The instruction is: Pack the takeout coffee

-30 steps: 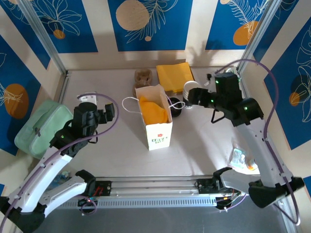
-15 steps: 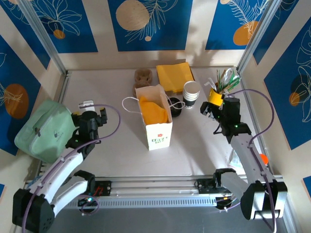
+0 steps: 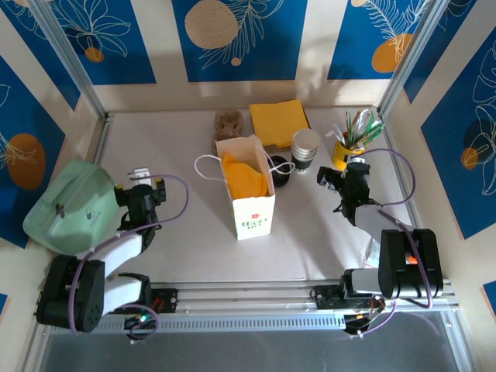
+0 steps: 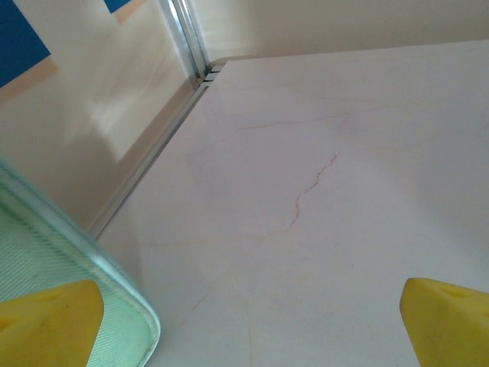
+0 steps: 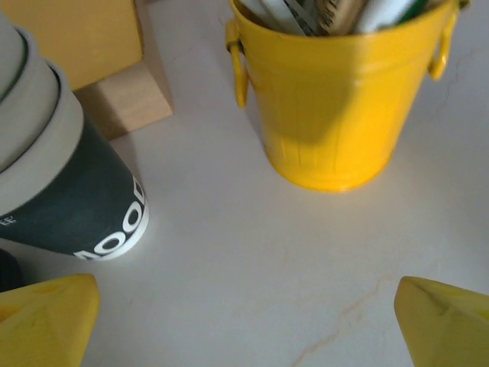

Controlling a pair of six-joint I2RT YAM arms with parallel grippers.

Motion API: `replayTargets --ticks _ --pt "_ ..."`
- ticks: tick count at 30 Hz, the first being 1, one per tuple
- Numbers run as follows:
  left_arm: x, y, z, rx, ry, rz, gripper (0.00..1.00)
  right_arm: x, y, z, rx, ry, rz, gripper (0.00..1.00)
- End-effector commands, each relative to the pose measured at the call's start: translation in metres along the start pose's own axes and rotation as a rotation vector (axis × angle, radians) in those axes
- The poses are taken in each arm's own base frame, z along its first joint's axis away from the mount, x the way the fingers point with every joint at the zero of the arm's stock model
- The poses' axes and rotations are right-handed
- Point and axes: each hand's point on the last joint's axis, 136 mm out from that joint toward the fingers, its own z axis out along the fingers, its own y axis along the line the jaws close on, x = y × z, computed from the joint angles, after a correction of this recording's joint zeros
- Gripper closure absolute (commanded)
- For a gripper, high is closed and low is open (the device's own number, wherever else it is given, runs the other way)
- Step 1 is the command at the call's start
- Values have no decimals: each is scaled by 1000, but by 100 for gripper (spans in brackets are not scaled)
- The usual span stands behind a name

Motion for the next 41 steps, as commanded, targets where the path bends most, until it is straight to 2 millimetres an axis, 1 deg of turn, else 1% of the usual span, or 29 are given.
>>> replayTargets --ticks 1,3,6,7,8,9,10,13,15,16,41 --pt "-12 -10 10 72 -69 -55 1 -13 17 4 -90 -138 -112 1" --pt "-6 -18 18 122 -70 -88 1 -7 24 9 -121 -140 -133 1" --pt "0 -29 29 175 -77 -86 1 0 34 16 -163 -138 -169 1" --pt "1 -32 34 193 -82 -86 1 3 34 17 -172 -135 -167 1" --pt "3 -41 37 231 -59 -63 1 4 31 16 -168 -138 -155 1" --pt "6 -44 39 247 -32 -53 1 5 28 16 -158 -151 -146 1" --pt "4 -45 40 247 -43 -54 1 5 28 17 -157 -164 -146 1" --pt "8 -51 41 276 -35 -45 1 6 28 19 -175 -142 -138 1" --pt "11 -56 42 294 -66 -35 1 6 28 19 -175 -139 -139 1" --pt "14 -56 41 298 -46 -34 1 7 28 19 -175 -137 -139 1" --pt "13 -54 42 276 -51 -33 1 7 28 19 -176 -136 -142 1"
